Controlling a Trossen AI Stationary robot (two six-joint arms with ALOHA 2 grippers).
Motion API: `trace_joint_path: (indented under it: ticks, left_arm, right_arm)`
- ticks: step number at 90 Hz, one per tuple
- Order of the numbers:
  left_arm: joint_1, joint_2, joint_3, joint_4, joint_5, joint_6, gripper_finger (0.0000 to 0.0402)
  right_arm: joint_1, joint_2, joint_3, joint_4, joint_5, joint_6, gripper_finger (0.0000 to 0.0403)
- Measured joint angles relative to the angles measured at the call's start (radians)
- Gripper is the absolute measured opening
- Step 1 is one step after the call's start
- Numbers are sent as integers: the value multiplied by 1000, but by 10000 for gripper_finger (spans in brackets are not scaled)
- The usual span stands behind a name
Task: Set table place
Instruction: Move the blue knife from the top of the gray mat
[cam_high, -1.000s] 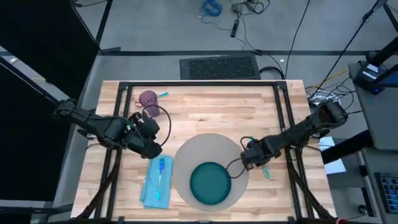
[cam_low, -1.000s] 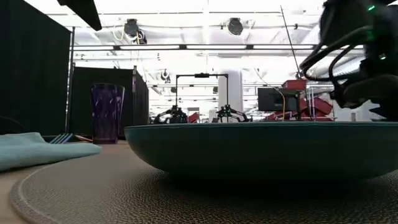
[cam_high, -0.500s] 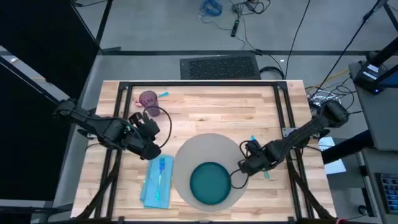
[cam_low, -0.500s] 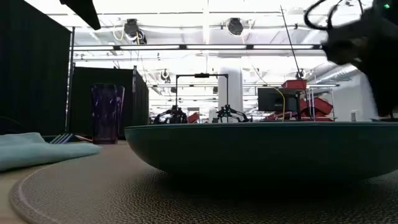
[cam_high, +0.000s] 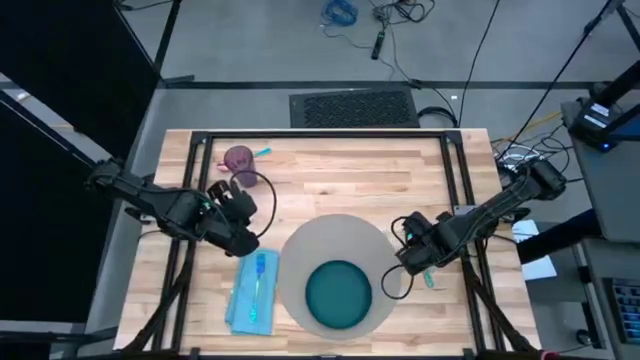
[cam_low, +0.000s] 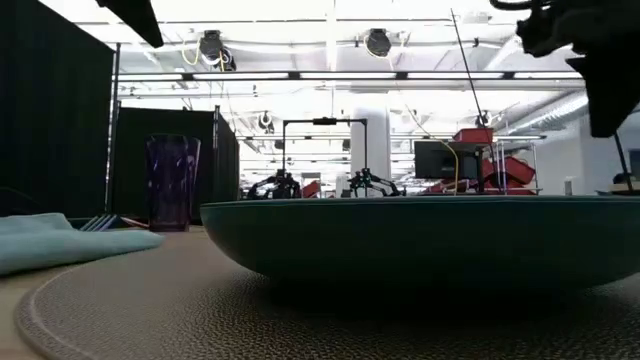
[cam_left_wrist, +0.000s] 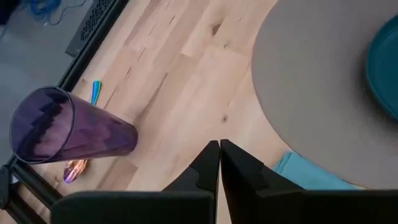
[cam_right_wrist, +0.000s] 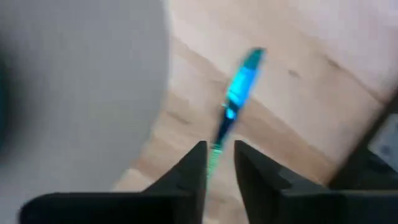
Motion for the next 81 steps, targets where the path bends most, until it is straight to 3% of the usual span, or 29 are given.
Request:
trace_joint_path:
  ticks: [22,41,59,70,81]
  left_arm:
    - [0,0,0,0,1,1,0]
    - [0,0,0,38,2,-1,0]
    - [0,0,0,133,1,0,0]
    - [0,4,0,166,-17,29,0]
    - [0,6,0,169,-45,75,0]
  right_arm:
    - [51,4,2,10,10,-130,170]
    - [154,4,2,-1,45,-137,191]
    - [276,0,2,-100,84,39,190]
    - [328,0,-23,-84,163,188,190]
    - [357,-2,-93,-58,151,324,189]
